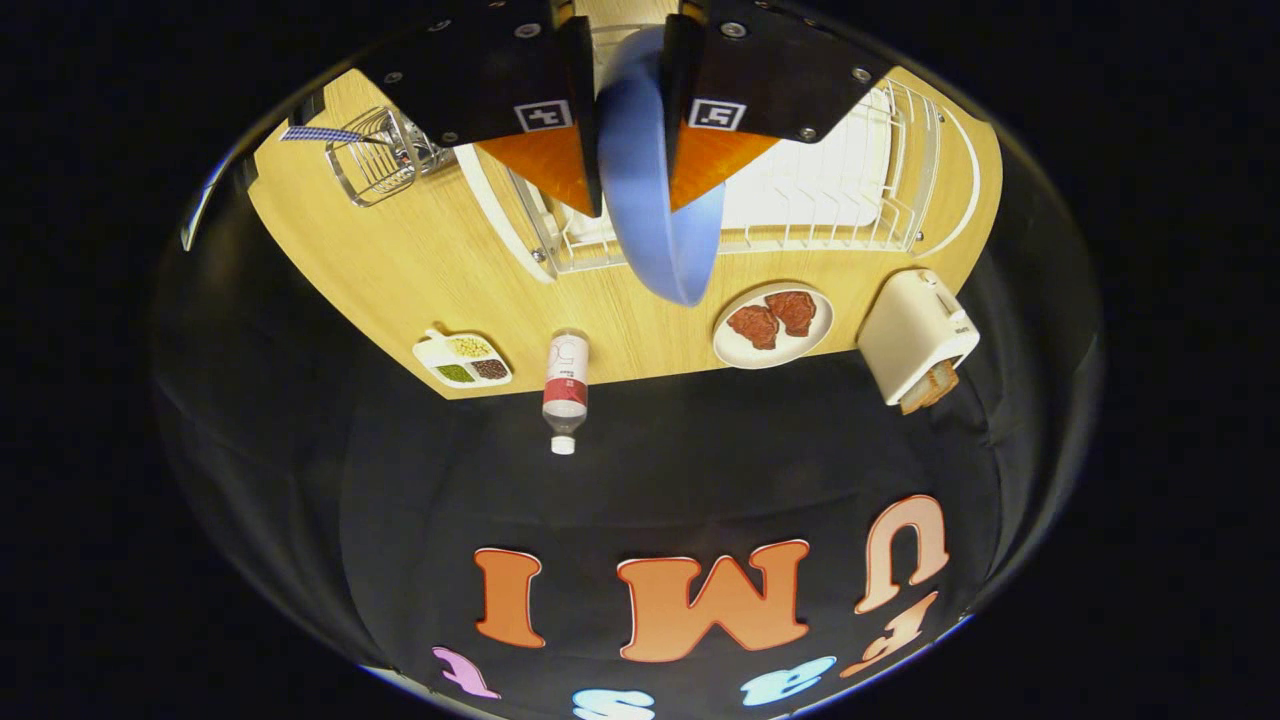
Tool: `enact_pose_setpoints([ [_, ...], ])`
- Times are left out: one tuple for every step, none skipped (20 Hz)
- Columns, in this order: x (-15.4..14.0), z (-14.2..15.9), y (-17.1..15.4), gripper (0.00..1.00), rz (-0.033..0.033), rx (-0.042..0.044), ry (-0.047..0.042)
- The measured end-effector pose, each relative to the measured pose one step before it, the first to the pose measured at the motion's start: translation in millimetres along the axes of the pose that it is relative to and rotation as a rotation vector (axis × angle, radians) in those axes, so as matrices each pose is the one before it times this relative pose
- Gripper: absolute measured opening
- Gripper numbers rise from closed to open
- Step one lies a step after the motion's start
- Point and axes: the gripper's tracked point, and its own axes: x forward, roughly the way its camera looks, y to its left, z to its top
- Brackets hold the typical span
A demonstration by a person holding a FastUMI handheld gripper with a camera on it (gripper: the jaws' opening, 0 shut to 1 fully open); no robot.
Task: Take the plate from the dish rack, then take the spoon from the basket and place it into the plate.
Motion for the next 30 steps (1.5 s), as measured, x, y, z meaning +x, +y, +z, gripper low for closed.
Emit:
enact_pose_setpoints([
  [-0.08,1.69,-3.07,0.27,-0.02931,-0.01617,-0.00188],
  [-1.19,2.77,-0.05,0.24,-0.01000,-0.01283,-0.00447],
  [-1.63,2.77,2.25,0.23,-0.00993,-0.01590,-0.00704],
  [-3.29,3.53,2.08,0.23,-0.00817,-0.01816,-0.01206],
  [-1.78,4.54,0.63,0.23,-0.01096,-0.02007,-0.01060],
  [-1.76,5.67,1.60,0.23,-0.01250,-0.01342,-0.01398],
  [-1.68,6.34,0.97,0.23,-0.01319,-0.01820,-0.01727],
  [-2.04,4.65,-1.81,0.23,-0.01953,-0.02346,-0.01590],
  [-2.02,6.01,-0.32,0.23,-0.01511,-0.02331,-0.01804],
  [-2.17,5.27,-0.30,0.23,-0.01190,-0.01753,-0.01805],
  [-2.39,5.05,-1.82,0.23,-0.00747,-0.01372,-0.01442],
  [-5.88,4.73,-0.29,0.23,0.00542,0.00672,-0.01472],
  [-4.30,3.97,0.23,0.23,0.01062,0.01730,-0.00993],
  [-4.49,1.88,-1.10,0.23,0.01046,0.01393,-0.00666],
  [-5.27,1.98,-1.82,0.23,0.00807,0.00428,-0.00635],
  [-5.82,0.54,-3.15,0.23,0.00786,0.00324,-0.00634],
  [-7.50,0.00,-2.18,0.23,0.01320,0.01114,-0.00256],
  [-9.21,-1.57,-0.77,0.23,0.02139,0.01850,-0.00233],
  [-10.16,-1.27,-0.84,0.23,0.02757,0.02426,0.00042],
  [-12.40,-2.81,0.16,0.23,0.03425,0.03645,-0.00092],
  [-11.78,-1.70,0.10,0.23,0.03136,0.03133,-0.00493],
  [-12.11,-4.30,-1.31,0.23,0.02747,0.02578,-0.00358],
  [-11.35,-4.56,-1.69,0.23,0.02511,0.02494,-0.00128],
  [-12.21,-5.90,-1.24,0.23,0.02576,0.02441,-0.00102],
  [-11.57,-7.49,-0.24,0.23,0.02499,0.03072,0.00273],
  [-11.27,-7.42,-0.17,0.23,0.02957,0.03666,0.00191],
  [-9.53,-7.25,1.37,0.23,0.03213,0.03628,0.00421],
  [-9.88,-9.73,0.21,0.23,0.02908,0.03256,0.00395],
  [-8.15,-8.50,-1.25,0.23,0.02294,0.02470,0.00495],
  [-7.92,-8.49,-2.34,0.23,0.01725,0.02111,-0.00043],
])
